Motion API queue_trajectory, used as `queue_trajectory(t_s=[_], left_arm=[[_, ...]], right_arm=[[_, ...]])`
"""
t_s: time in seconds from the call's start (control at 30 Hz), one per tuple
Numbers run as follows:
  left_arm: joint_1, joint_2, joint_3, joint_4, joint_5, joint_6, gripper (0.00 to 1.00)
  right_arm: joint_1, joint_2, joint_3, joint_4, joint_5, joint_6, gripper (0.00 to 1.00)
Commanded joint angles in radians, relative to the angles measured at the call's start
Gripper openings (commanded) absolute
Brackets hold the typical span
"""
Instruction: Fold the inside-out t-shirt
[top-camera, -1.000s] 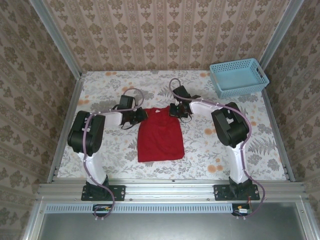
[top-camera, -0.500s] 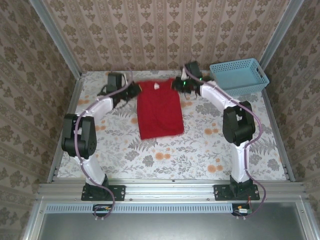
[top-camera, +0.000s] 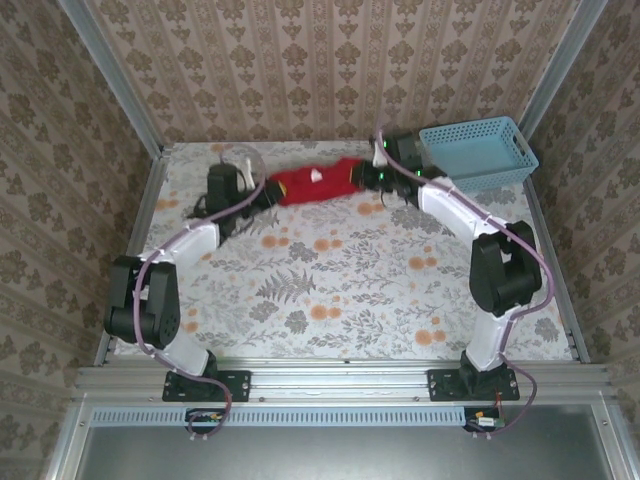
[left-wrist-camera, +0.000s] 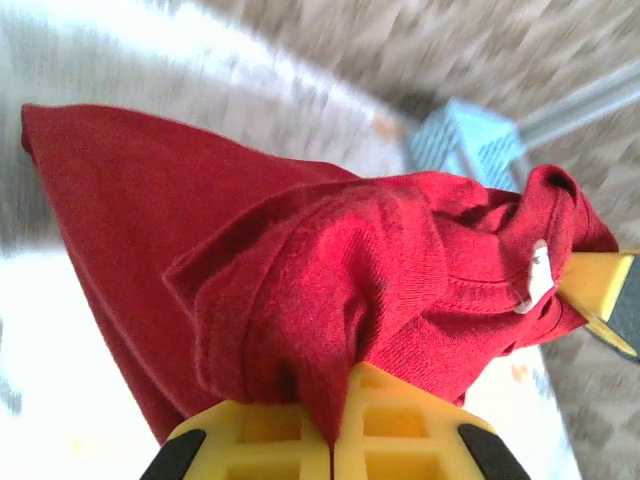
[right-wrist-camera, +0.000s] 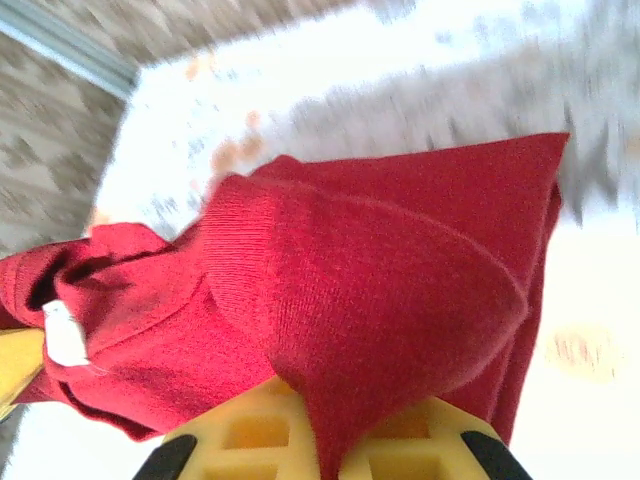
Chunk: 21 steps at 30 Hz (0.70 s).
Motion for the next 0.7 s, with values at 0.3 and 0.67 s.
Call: queue_trajectory(t_s=[0.3,0.67], left_arm=[[-0.357,-0.401,-0.494,0.082,-0.236,-0.003,0.00],[-0.518,-0.513,-0.660,0.009,-0.417,-0.070,0.00]], right_arm=[[0.111,-0.469,-0.787,0.251,0.031,0.083,0.00],[0.232,-0.693,-1.020,0.269,0.190,0.178,0.00]])
